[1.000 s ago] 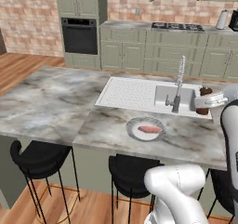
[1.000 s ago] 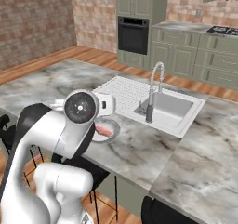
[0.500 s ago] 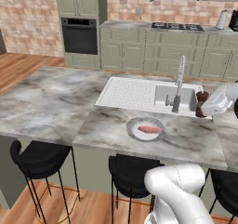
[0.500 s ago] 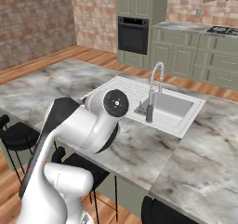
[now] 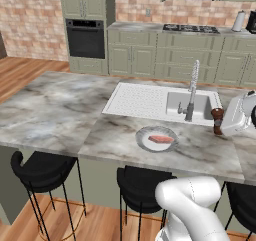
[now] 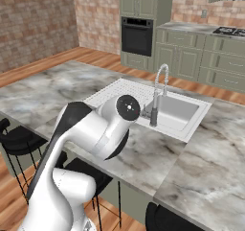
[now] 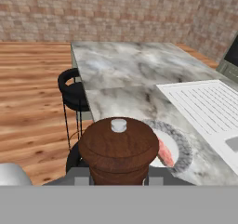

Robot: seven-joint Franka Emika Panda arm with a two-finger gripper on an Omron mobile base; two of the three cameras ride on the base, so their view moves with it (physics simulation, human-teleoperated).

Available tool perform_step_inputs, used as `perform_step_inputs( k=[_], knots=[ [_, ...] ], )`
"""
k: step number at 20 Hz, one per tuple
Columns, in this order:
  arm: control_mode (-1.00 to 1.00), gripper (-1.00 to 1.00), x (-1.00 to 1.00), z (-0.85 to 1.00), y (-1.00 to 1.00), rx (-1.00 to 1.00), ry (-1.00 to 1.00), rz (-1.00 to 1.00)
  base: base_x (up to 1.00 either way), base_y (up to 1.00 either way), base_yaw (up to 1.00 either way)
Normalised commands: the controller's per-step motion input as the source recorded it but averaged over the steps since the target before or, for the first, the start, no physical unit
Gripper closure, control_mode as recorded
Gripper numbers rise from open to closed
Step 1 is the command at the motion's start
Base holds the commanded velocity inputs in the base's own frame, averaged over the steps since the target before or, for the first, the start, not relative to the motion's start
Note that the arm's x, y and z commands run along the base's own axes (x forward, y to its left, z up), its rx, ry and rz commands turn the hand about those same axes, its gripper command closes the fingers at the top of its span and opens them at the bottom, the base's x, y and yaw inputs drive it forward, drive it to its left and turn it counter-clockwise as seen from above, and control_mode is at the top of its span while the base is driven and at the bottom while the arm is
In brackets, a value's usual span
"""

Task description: Retrieve the shaker from the cabinet and place it next the steak on a plate on the dining table.

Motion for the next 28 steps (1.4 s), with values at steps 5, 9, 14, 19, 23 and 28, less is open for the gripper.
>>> perform_step_inputs(
  k=[5, 9, 14, 19, 23, 28],
  knots=[
    [-1.00, 1.00, 0.06, -0.17, -0.05, 0.04, -0.12, 0.00, 0.00, 0.00, 0.00],
    [-1.00, 1.00, 0.04, -0.18, -0.02, 0.16, -0.08, -0.08, 0.00, 0.00, 0.00],
    [-1.00, 1.00, 0.19, -0.26, 0.00, 0.21, -0.01, -0.10, 0.00, 0.00, 0.00],
    [-1.00, 1.00, 0.29, -0.11, 0.00, 0.18, 0.00, -0.03, 0.00, 0.00, 0.00],
    [-1.00, 1.00, 0.16, -0.05, -0.04, 0.10, 0.00, 0.00, 0.00, 0.00, 0.00],
    [-1.00, 1.00, 0.12, -0.29, -0.06, 0.01, 0.00, 0.00, 0.00, 0.00, 0.00]
  ],
)
